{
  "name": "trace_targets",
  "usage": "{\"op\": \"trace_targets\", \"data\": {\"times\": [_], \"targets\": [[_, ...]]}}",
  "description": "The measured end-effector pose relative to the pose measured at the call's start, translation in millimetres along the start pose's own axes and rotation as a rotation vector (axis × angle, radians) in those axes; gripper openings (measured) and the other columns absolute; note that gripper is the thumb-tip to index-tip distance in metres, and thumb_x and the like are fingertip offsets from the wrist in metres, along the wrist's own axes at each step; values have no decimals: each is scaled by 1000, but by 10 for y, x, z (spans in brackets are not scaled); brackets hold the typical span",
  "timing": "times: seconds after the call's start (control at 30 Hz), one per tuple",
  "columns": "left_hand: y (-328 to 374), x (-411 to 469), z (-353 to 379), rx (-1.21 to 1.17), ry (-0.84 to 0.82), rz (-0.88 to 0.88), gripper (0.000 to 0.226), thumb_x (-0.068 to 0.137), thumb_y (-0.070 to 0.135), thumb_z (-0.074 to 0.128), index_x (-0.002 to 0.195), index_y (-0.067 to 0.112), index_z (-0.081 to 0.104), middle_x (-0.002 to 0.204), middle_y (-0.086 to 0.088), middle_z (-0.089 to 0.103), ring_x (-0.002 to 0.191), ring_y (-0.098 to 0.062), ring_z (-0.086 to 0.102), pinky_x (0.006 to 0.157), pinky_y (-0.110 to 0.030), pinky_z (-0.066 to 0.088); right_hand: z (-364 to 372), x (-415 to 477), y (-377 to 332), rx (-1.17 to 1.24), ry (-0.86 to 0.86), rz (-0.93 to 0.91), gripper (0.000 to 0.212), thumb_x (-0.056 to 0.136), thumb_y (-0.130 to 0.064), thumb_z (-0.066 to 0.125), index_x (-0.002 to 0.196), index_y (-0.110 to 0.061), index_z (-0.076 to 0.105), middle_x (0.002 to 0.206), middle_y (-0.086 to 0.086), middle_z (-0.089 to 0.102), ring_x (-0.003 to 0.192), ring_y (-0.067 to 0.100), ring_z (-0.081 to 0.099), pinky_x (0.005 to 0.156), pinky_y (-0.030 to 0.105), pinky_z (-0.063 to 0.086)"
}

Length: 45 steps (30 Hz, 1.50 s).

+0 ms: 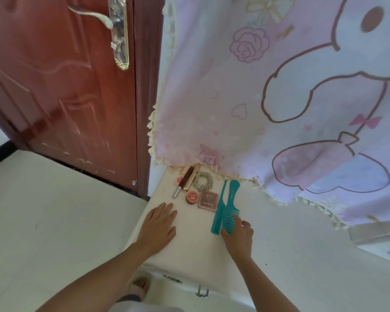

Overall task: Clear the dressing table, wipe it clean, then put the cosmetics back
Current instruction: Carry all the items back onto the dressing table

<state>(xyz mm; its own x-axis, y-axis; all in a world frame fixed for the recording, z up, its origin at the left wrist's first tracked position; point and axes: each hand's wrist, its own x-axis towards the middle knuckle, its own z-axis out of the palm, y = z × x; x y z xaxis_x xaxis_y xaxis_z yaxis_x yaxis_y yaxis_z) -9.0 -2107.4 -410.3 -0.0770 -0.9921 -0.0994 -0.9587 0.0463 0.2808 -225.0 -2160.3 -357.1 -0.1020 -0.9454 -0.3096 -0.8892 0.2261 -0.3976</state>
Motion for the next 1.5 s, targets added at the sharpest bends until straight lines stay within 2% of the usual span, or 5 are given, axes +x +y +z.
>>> {"op": "trace_targets", "data": {"times": [0.17, 0.5, 0.77, 0.97, 1.5], "targets": [[-34, 58, -153, 5, -6, -9, 46, 71, 40, 35, 89, 20, 72, 95, 3, 71, 87, -15, 69, 66, -27, 56, -154, -49, -33, -54, 10, -104, 55, 89, -23, 52, 139, -18, 31, 142, 11, 28, 129, 27, 28, 102, 36, 36], [-36, -175, -1066, 68, 384, -165, 46, 74, 36, 38, 94, 9, 69, 96, -6, 69, 95, -23, 60, 62, -36, 55, -412, -233, -686, -126, 101, -493, 42, 91, -29, 48, 131, -18, 43, 145, 8, 28, 133, 25, 26, 105, 33, 28], [-111, -1751, -1177, -132, 637, -596, 67, 79, 46, 27, 114, 1, 61, 119, -15, 61, 114, -36, 51, 91, -47, 42, 85, -1055, -1182, -257, -97, -1058, 46, 92, -32, 46, 135, -19, 38, 144, 7, 29, 132, 25, 27, 105, 35, 25], [-136, -2888, -1196, -93, 690, -909, 39, 92, 24, 51, 128, 8, 51, 135, -8, 49, 129, -28, 35, 104, -41, 30, 219, -1826, -1431, -299, -161, -1339, 44, 90, -33, 44, 131, -16, 43, 131, 4, 42, 124, 22, 32, 98, 34, 28], [90, -5178, -2400, 147, 965, -1165, 41, 94, 27, 45, 133, 14, 45, 140, -5, 44, 132, -24, 30, 106, -38, 28, -199, -3803, -2680, -230, 75, -1909, 45, 93, -34, 43, 135, -18, 39, 133, 2, 45, 126, 23, 32, 99, 36, 26]]}}
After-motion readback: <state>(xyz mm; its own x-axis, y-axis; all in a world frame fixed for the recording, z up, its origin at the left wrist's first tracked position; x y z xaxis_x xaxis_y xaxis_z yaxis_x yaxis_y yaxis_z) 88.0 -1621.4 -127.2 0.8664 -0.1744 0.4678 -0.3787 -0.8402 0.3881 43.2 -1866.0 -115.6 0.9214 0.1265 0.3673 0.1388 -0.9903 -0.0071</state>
